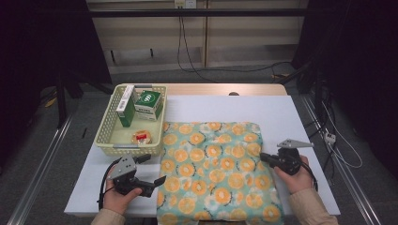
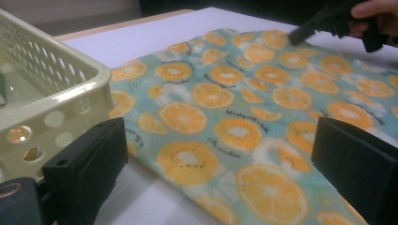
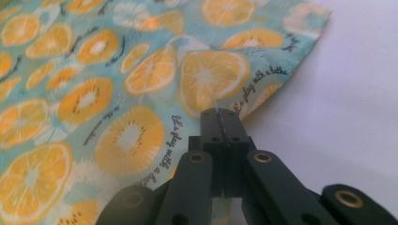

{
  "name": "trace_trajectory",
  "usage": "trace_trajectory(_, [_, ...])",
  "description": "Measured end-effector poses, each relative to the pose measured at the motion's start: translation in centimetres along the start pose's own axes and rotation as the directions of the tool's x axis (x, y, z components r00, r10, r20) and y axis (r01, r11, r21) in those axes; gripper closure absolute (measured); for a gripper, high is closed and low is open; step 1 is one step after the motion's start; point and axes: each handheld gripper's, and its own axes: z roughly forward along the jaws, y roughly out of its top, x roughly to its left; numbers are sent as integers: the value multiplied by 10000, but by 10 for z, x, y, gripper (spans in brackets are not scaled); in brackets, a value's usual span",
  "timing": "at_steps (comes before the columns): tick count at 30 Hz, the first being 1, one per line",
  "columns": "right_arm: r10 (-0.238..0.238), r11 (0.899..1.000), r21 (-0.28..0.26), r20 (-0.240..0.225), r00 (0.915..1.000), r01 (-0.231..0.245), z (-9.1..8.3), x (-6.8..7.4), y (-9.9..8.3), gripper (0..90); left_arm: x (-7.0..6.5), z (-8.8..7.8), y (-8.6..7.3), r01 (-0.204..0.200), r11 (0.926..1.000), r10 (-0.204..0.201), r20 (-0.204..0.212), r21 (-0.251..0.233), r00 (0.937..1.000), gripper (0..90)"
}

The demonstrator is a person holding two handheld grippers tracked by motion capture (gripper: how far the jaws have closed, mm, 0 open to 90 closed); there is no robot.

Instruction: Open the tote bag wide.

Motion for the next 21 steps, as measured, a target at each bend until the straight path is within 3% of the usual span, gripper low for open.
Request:
trace_trajectory(1, [-38,10000,69,297,9996,36,7,-9,13,900,0,0,0,69,10000,-69,36,18,10000,41])
trace_trajectory(3, [-39,10000,45,384,9993,37,9,-12,17,900,-1,1,1,111,9999,-111,55,-43,9999,41])
trace_trajectory(4, [118,9999,64,499,9987,-121,18,-21,27,900,-1,1,1,68,10000,-68,74,16,9999,41])
trace_trajectory(7, [130,9998,169,901,9959,-145,30,-34,39,900,-3,2,2,55,10000,-56,87,70,9999,40])
trace_trajectory(10, [456,9989,75,1031,9936,-466,36,-47,45,900,-2,2,2,-122,9999,121,100,116,9999,39])
trace_trajectory(11, [737,9972,30,1255,9894,-747,39,-60,48,900,-3,3,2,-77,9999,75,127,111,9999,39])
trace_trajectory(12, [737,9972,30,1255,9894,-747,39,-60,48,900,-3,3,2,-55,9999,53,142,111,9999,39])
trace_trajectory(13, [1057,9943,-41,1482,9833,-1063,41,-74,50,900,-4,4,2,115,9999,-117,193,96,9997,39])
trace_trajectory(15, [1166,9930,-30,1628,9797,-1177,41,-79,50,900,-3,4,2,10,9999,-13,192,166,9998,40])
trace_trajectory(17, [1685,9855,-111,1931,9666,-1695,43,-97,47,900,-3,5,2,-27,9998,22,244,203,9997,40])
trace_trajectory(19, [2045,9788,-344,2057,9570,-2018,41,-104,44,900,-4,5,1,52,9997,-58,280,223,9996,40])
trace_trajectory(21, [2179,9760,-394,2002,9552,-2143,39,-108,42,900,-5,5,1,105,9998,-110,283,174,9995,40])
